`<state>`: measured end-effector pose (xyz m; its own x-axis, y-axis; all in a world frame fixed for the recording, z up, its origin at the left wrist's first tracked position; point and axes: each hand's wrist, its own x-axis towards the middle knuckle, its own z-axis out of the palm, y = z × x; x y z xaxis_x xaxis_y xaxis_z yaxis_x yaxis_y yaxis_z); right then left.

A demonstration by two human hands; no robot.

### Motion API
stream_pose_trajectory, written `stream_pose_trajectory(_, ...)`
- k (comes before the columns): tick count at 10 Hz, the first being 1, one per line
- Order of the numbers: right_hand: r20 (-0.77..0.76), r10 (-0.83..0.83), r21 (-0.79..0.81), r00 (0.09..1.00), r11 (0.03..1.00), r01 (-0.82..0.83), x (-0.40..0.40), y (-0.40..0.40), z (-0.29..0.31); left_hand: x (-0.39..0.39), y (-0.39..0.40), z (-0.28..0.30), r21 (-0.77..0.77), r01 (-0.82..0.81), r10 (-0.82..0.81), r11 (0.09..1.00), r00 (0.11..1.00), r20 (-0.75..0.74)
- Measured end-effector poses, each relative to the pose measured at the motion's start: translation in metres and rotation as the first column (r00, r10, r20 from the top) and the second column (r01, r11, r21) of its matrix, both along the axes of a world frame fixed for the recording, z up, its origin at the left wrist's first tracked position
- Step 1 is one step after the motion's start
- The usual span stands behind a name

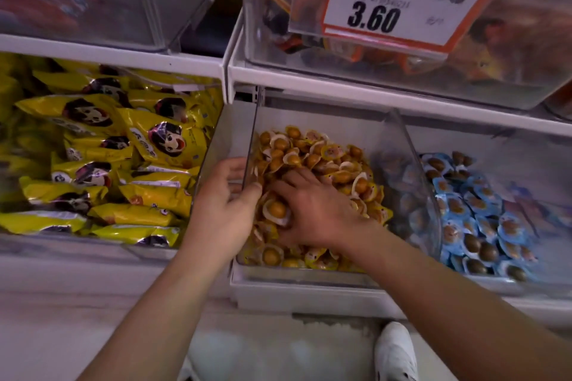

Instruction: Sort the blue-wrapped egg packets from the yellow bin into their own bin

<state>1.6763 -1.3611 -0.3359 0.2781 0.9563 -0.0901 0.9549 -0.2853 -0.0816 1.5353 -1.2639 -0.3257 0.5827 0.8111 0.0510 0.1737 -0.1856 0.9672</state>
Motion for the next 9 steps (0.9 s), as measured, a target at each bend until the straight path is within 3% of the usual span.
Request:
stream_pose_trajectory(1,0.002,-0.161,0.094,0.987,0.983,0.16,0.039,-0.005,0.016,-0.002,0.001,0.0,-0.008,0.022,-0.022,1.0,1.0,-0.01)
stream_pose_trajectory(2,-0.107,-0.232,0.065,0.967,0.969,0.24,0.059,-0.011,0.027,-0.001,0.002,0.002,0.01,0.032,-0.032,0.999,0.999,-0.022)
stream_pose_trajectory(3,-0.098,-0.282,0.155,0.954,0.943,0.294,0.056,-0.031,0.03,-0.001,0.002,0.0,0.018,0.03,-0.03,0.999,0.999,-0.016)
stream_pose_trajectory(4,-0.077,-0.481,0.124,0.873,0.865,0.487,0.038,-0.056,0.019,0.001,0.003,-0.003,0.018,0.027,-0.027,0.999,1.0,-0.005)
stream_pose_trajectory(5,-0.188,-0.513,-0.096,0.838,0.858,0.504,0.009,-0.068,0.0,0.002,0.003,-0.003,0.044,0.016,-0.016,0.999,1.0,-0.01)
stream_pose_trajectory(6,-0.492,-0.314,-0.058,0.812,0.942,0.329,0.002,-0.072,0.01,0.003,0.002,-0.005,0.051,0.001,-0.001,0.999,1.0,-0.008)
stream_pose_trajectory(7,-0.289,-0.184,0.042,0.94,0.978,0.204,0.005,-0.079,0.014,0.005,0.004,-0.005,0.075,-0.019,0.022,0.997,0.999,-0.041)
stream_pose_trajectory(8,-0.205,-0.214,-0.052,0.955,0.977,0.208,0.004,-0.083,0.012,0.005,0.001,-0.004,0.17,-0.029,0.044,0.985,0.996,-0.083)
stream_pose_trajectory(9,-0.147,-0.255,0.119,0.956,0.955,0.273,-0.004,-0.1,0.026,-0.001,-0.004,0.002,0.285,-0.016,0.036,0.959,0.997,-0.067)
